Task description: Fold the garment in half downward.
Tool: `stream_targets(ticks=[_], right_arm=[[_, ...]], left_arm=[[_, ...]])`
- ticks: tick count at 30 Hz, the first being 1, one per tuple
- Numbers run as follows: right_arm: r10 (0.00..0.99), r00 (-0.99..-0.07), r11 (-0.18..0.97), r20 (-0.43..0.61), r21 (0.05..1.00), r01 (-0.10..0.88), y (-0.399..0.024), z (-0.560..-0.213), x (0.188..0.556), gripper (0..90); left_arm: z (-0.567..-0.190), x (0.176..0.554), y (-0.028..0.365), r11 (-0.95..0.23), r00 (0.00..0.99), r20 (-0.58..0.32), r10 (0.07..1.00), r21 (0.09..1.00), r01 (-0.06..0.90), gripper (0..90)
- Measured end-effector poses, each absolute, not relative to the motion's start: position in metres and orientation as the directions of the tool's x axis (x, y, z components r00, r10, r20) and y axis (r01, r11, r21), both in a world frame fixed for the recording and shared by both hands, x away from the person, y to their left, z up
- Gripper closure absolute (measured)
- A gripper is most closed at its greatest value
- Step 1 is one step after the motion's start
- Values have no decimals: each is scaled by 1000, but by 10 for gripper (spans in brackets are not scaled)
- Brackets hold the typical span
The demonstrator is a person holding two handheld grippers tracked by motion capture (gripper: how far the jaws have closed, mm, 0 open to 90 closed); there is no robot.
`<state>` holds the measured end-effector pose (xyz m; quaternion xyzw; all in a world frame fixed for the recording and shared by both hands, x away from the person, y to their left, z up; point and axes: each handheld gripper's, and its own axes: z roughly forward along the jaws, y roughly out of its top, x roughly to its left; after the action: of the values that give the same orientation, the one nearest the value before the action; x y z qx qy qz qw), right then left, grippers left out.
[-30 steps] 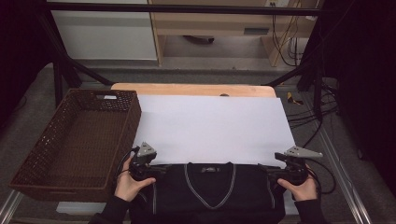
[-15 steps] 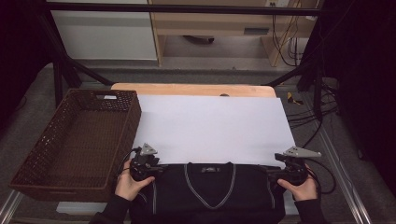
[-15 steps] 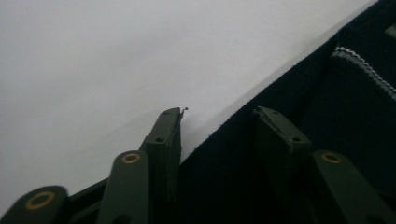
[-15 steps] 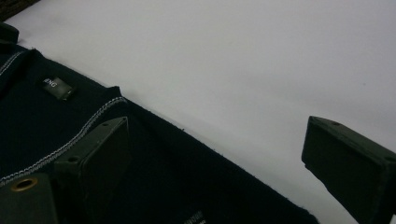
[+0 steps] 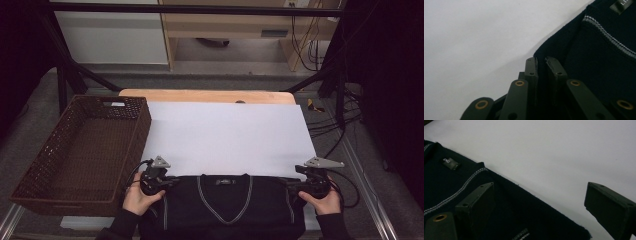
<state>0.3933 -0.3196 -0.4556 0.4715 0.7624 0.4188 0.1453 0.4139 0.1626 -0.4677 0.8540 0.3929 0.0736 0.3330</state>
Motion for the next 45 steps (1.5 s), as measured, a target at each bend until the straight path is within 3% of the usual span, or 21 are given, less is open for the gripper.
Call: stream_targets(ticks=[16,28,32,37,45], right_arm=[[888,-452,256,87,724,641,-332,-464,396,267],[874,-479,307,79,674,672,-332,-476,399,299],[852,-518,342,81,663,666,-329,-473,396,445],[826,-550,356,121,644,677,-328,-471,392,713],[816,-550,345,177,613,711,-329,-467,391,820]], left_arm=[[-469,412,162,-474,688,-124,716,637,608,803],[-470,412,163,-477,693,-120,711,641,601,803],[-470,412,163,-477,693,-120,711,642,600,803],[-470,411,163,-481,696,-114,709,643,596,804],[-469,411,163,-483,697,-113,709,642,595,825]])
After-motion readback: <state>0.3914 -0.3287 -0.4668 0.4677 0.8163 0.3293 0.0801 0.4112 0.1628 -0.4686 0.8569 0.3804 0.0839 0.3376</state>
